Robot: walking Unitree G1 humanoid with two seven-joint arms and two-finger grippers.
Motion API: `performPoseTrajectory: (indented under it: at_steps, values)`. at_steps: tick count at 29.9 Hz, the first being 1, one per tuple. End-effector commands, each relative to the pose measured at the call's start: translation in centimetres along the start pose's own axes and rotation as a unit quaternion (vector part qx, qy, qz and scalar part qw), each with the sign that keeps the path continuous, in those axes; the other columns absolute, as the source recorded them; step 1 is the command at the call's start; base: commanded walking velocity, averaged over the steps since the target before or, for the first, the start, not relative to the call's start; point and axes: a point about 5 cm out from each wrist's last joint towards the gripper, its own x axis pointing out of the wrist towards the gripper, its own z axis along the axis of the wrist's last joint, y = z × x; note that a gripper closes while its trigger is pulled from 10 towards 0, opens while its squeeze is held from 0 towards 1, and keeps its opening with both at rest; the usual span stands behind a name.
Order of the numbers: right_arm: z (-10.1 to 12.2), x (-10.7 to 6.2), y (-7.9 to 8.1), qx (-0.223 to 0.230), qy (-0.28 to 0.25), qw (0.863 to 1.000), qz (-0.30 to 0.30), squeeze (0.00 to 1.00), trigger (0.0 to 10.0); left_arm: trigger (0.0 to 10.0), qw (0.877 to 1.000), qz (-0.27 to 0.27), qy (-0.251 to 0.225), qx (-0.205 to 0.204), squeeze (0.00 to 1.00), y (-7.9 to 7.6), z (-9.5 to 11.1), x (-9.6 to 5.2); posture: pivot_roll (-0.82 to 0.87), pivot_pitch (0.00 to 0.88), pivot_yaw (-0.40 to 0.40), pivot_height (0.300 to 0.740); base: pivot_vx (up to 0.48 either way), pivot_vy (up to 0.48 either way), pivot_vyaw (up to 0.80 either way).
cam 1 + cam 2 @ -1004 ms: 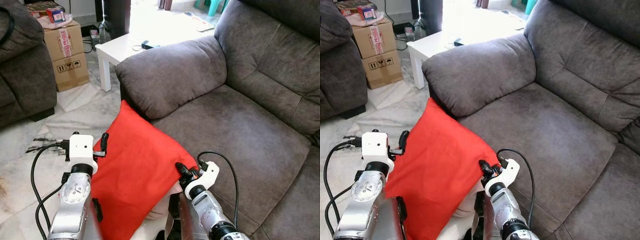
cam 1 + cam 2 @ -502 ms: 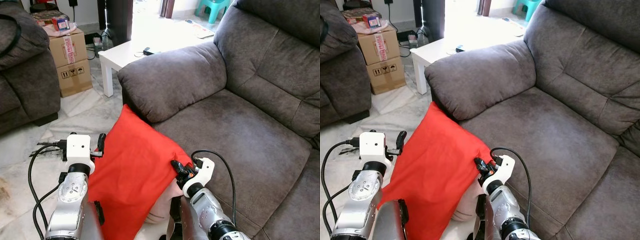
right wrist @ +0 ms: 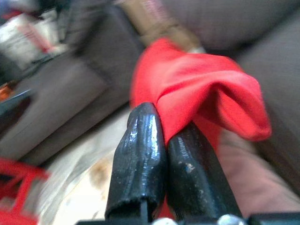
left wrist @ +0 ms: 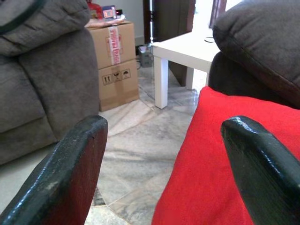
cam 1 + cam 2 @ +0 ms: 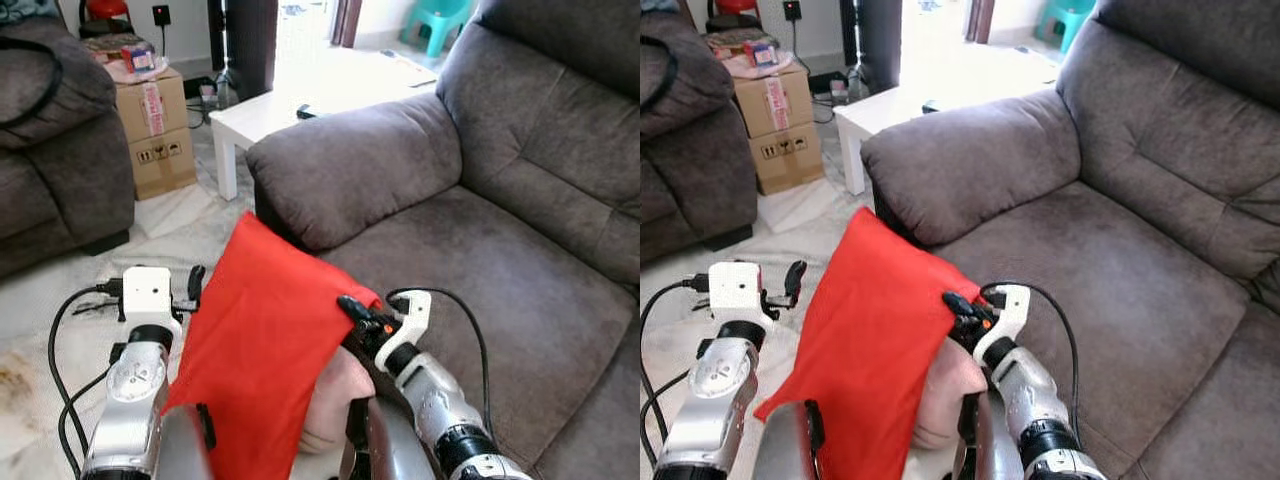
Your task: Move the pillow to the sofa from floor
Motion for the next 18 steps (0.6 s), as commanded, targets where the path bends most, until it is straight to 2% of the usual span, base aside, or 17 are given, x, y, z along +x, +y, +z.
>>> performPoseTrajectory:
  at_steps: [1, 5, 8, 10, 12, 13, 14, 18]
  values:
    - [1.1, -0.2, 0.5, -0.009, -0.016, 0.999, 0.040, 0.00, 10.0, 10.0, 1.000, -0.006, -0.001, -0.013, 0.00, -0.2, 0.0, 0.1, 0.15, 0.000, -0.156, 0.531, 0.000, 0.000, 0.00]
    - [0.5, -0.7, 1.1, -0.007, 0.007, 0.997, 0.079, 0.00, 10.0, 10.0, 1.000, -0.006, -0.004, -0.019, 0.00, -0.1, 0.2, 0.3, 0.15, 0.000, -0.151, 0.531, 0.000, 0.000, 0.00]
    - [0.5, -0.9, 1.1, -0.015, 0.013, 0.996, 0.083, 0.00, 10.0, 10.0, 1.000, -0.003, -0.004, -0.023, 0.00, 0.0, 0.2, 0.4, 0.15, 0.000, -0.148, 0.531, 0.000, 0.000, 0.00]
    - [1.2, -0.9, 0.2, -0.038, -0.013, 0.999, 0.019, 0.00, 10.0, 10.0, 1.000, -0.004, -0.003, -0.029, 0.00, -0.1, 0.1, 0.4, 0.15, 0.000, -0.146, 0.531, 0.000, 0.000, 0.00]
    - [1.5, -0.9, 0.0, -0.043, -0.027, 0.999, 0.000, 0.00, 10.0, 10.0, 1.000, -0.008, -0.003, -0.028, 0.00, -0.2, 0.1, 0.3, 0.15, 0.000, -0.146, 0.531, 0.000, 0.000, 0.00]
    - [1.9, -1.1, -0.4, -0.051, -0.043, 0.997, -0.032, 0.00, 10.0, 10.0, 1.000, -0.012, -0.003, -0.025, 0.00, -0.4, 0.0, 0.2, 0.15, 0.000, -0.146, 0.531, 0.000, 0.000, 0.00]
    - [2.5, -1.6, -0.9, -0.066, -0.074, 0.991, -0.089, 0.00, 10.0, 10.0, 1.000, -0.015, -0.006, -0.022, 0.00, -0.6, -0.1, -0.1, 0.15, 0.000, -0.143, 0.531, 0.000, 0.000, 0.00]
    - [2.9, -2.1, -1.0, -0.065, -0.100, 0.986, -0.116, 0.00, 10.0, 10.0, 1.000, -0.015, -0.012, -0.019, 0.00, -0.7, 0.0, -0.3, 0.15, 0.000, -0.138, 0.531, 0.000, 0.000, 0.00]
